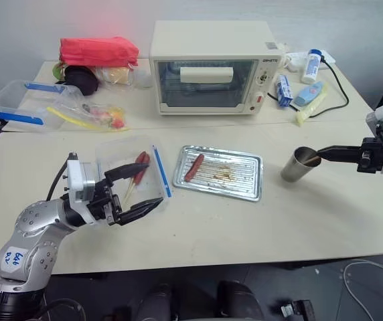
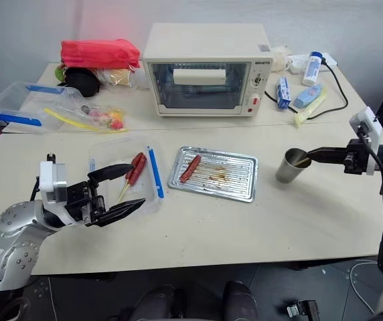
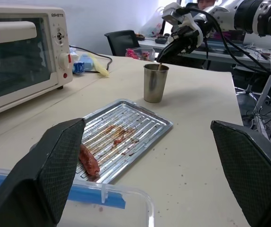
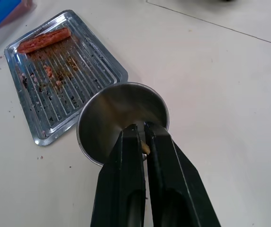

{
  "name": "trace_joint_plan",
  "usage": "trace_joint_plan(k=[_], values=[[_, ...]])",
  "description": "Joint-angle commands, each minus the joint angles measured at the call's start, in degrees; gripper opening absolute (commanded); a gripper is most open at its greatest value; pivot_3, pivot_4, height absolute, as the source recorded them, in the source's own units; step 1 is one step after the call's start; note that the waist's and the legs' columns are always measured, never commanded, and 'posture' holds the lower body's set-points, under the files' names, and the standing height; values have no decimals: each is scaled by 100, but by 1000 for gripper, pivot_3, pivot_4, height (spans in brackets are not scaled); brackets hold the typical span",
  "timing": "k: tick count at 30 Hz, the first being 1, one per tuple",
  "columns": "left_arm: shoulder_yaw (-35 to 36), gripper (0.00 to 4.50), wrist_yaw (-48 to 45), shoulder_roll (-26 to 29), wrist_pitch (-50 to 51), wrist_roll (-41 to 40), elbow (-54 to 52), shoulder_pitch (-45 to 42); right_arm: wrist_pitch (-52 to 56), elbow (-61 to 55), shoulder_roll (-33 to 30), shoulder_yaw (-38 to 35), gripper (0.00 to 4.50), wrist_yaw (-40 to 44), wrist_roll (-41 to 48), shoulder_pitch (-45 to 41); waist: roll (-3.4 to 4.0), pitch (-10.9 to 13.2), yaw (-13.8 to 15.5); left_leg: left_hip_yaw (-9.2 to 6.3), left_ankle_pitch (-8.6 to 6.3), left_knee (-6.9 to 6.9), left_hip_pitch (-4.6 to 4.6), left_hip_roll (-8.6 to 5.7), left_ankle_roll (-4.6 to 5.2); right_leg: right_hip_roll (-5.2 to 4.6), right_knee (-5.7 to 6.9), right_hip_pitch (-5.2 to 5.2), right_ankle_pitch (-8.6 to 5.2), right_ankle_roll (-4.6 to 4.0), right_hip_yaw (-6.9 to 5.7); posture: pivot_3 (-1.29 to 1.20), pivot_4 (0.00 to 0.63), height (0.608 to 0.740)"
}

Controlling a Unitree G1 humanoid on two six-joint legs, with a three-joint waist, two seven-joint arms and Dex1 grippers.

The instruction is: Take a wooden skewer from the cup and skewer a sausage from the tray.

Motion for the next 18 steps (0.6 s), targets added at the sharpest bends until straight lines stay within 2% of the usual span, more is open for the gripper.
trace_joint_plan(k=[1,4,11,13,18], values=[[10,4500,-50,-64,-159,50,5,-133,98,-244,-237,-157,79,419,81,-377,3,2,-2,0,0,0,0,0,0,0,0,0,0,0,1,0,150,740],[-21,4500,-87,-130,-223,90,101,-197,570,-755,-531,172,79,456,429,-503,14,8,13,0,0,0,0,0,-1,0,0,-1,0,0,1,0,150,740],[-115,4500,-292,-221,-411,225,319,-260,2603,-2647,-1646,1065,79,456,2390,-556,34,20,17,-8,-3,0,-11,3,-5,-18,-7,-11,0,0,-4,0,150,740],[-195,4500,-348,-265,-457,252,345,-322,3008,-2918,-1607,959,79,456,2813,-663,34,20,10,-8,-4,1,-11,5,-7,-22,-10,-11,0,0,-4,0,150,740],[-440,4500,-328,-538,-417,197,417,-676,4034,-3762,-891,299,79,333,3778,-466,34,20,18,-7,-7,1,-11,10,-11,-23,-5,-14,0,0,0,0,150,740]])
